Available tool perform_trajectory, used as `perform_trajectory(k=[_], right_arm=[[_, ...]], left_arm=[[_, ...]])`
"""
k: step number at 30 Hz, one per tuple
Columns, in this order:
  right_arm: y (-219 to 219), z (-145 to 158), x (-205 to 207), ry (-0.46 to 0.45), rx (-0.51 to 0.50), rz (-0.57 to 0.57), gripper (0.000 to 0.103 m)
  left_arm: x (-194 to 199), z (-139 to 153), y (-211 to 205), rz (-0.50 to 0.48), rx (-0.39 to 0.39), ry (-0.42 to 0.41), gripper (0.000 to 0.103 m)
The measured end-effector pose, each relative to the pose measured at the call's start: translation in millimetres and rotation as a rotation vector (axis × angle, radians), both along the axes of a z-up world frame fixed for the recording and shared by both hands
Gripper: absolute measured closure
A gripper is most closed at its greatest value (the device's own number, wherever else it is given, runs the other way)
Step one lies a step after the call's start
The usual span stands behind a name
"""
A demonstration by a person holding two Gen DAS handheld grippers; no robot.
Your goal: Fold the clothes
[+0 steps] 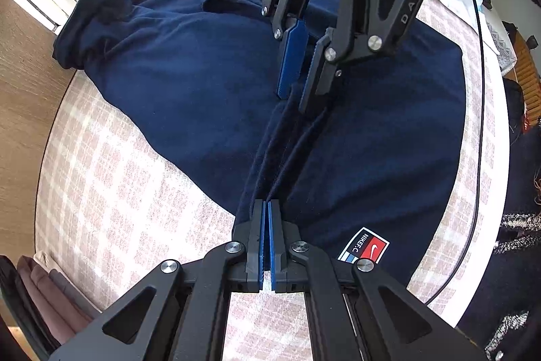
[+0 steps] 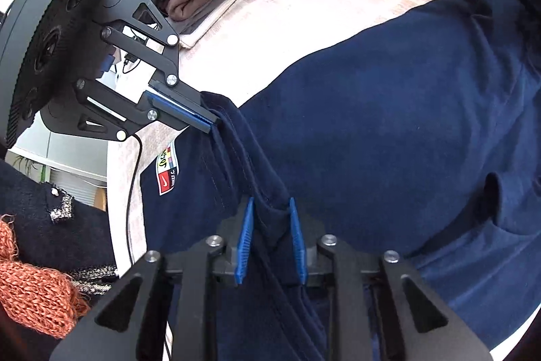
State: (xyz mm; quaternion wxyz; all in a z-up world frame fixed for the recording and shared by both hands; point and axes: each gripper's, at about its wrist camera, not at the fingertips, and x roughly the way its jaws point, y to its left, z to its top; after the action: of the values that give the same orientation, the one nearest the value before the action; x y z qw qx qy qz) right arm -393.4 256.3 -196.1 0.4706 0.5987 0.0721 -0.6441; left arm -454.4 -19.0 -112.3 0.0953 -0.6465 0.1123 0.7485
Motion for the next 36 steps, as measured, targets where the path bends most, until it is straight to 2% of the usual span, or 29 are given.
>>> perform_trajectory(k=[3, 5, 10, 14, 16, 19, 21, 24, 27, 30, 31, 33, 35, 36], right_arm=[[8.3, 3.9, -1.1, -0.027, -0.036, -0.041, 0.100], [12.7, 11.7, 4.7, -0.012, -0.036, -0.032, 0.100], [27.8, 17.8, 9.0, -0.045, -0.027, -0.079, 0.100], [28.3, -3.2, 6.6, -0.064, 0.035, -0.125, 0.100], [29.1, -8.4, 4.2, -0.067, 0.049, -0.139, 0.101], [25.8, -4.8, 4.1, -0.049, 0.087, -0.141, 0.101], [23.0, -2.1, 5.2, -0.035, 0.114, -0.137, 0.101], [19.5, 3.7, 6.2, -0.023, 0.129, -0.146, 0.101], [16.6, 12.2, 3.7, 0.002, 0.137, -0.153, 0.101], [10.7, 6.5, 2.4, 0.039, 0.222, -0.132, 0.100], [10.1, 7.5, 1.6, 0.052, 0.230, -0.144, 0.098], [13.0, 15.4, -1.7, 0.084, 0.229, -0.191, 0.089], [25.4, 35.4, -5.1, 0.130, 0.172, -0.259, 0.078], [33.3, 45.6, -5.2, 0.150, 0.141, -0.292, 0.078]], left_arm=[[-10.4, 3.7, 13.8, -0.012, -0.005, 0.005, 0.102], [-13.9, 8.4, 16.1, -0.007, 0.003, 0.014, 0.102], [-16.5, 14.8, 13.7, 0.006, 0.016, 0.037, 0.102], [-21.2, 12.5, 11.0, 0.017, 0.034, 0.046, 0.099], [-22.1, 7.7, 3.3, 0.042, 0.039, 0.019, 0.097], [-22.6, 11.8, -8.9, 0.076, -0.012, 0.025, 0.094], [-18.1, 22.0, -22.8, 0.131, -0.010, 0.043, 0.090], [-4.1, 36.7, -34.7, 0.195, 0.005, 0.065, 0.090], [6.5, 38.5, -30.8, 0.205, 0.026, 0.068, 0.084], [6.7, 30.7, -14.5, 0.175, 0.023, 0.058, 0.084], [6.3, 28.4, -8.4, 0.161, 0.023, 0.058, 0.084], [1.2, 23.7, -2.7, 0.147, 0.024, 0.067, 0.084], [-7.4, 17.5, -5.9, 0.165, 0.016, 0.073, 0.082], [-11.2, 14.9, -9.7, 0.189, -0.010, 0.075, 0.082]])
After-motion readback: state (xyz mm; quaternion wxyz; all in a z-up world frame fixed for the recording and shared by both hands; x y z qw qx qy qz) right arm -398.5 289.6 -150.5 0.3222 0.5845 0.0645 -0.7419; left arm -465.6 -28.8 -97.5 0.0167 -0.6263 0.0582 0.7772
